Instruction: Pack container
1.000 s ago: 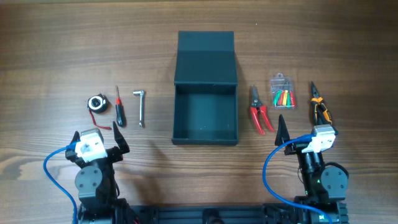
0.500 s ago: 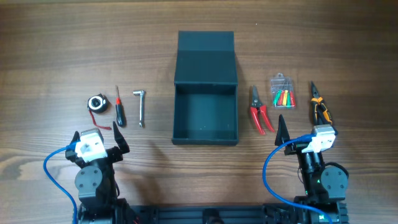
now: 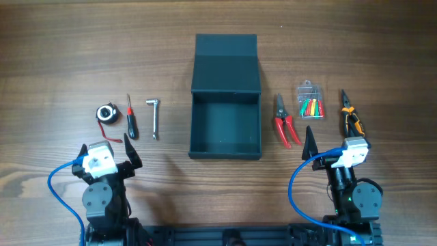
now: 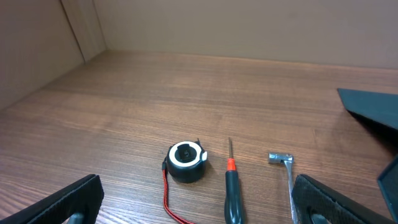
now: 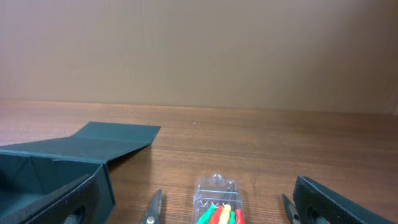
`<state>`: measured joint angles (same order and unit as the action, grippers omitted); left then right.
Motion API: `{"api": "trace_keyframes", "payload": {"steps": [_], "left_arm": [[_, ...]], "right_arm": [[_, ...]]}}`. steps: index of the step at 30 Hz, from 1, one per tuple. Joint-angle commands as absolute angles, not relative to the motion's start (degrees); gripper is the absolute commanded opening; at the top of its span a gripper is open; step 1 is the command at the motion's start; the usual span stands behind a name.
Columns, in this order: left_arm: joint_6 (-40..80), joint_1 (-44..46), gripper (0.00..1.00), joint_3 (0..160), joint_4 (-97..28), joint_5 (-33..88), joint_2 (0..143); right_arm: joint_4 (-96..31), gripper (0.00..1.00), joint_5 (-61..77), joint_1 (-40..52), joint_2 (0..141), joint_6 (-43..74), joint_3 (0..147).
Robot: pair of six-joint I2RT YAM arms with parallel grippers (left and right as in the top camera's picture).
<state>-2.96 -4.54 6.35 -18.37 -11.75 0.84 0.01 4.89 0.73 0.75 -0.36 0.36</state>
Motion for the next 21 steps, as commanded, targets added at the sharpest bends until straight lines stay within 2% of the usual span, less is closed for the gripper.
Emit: {"api": "trace_keyframes", "payload": {"steps": [1,4,9,14,19,21], "left_arm": [[-4.27,-4.23,1.00,5.67,-18.17,-12.03,0.21],[-4.27,-4.23,1.00,5.67,-18.17,-12.03,0.21],[-4.27,-4.23,1.00,5.67,-18.17,-12.03,0.21],[-4.27,-4.23,1.00,5.67,-18.17,-12.03,0.21],[-4.27,-4.23,1.00,5.67,-18.20,-12.03,0.21],[-4.27,-4.23,1.00,5.67,-18.17,-12.03,0.21]], "right_arm": [[0.21,1.00,4.29,0.95,0.14,-1.13,0.30],[0.45,1.00,4.58,0.95,0.14,-1.13,0.30],[14.13,1.00,1.89,0.95,0.14,-3.03,0.32],[8.71,1.00,1.96,0.95,0.14,-1.74,0.47],[0.25,1.00,3.77,0.95,0.49,16.43,0.38],[0.43,1.00,5.52,0.95,0.93,16.84,0.49]]}}
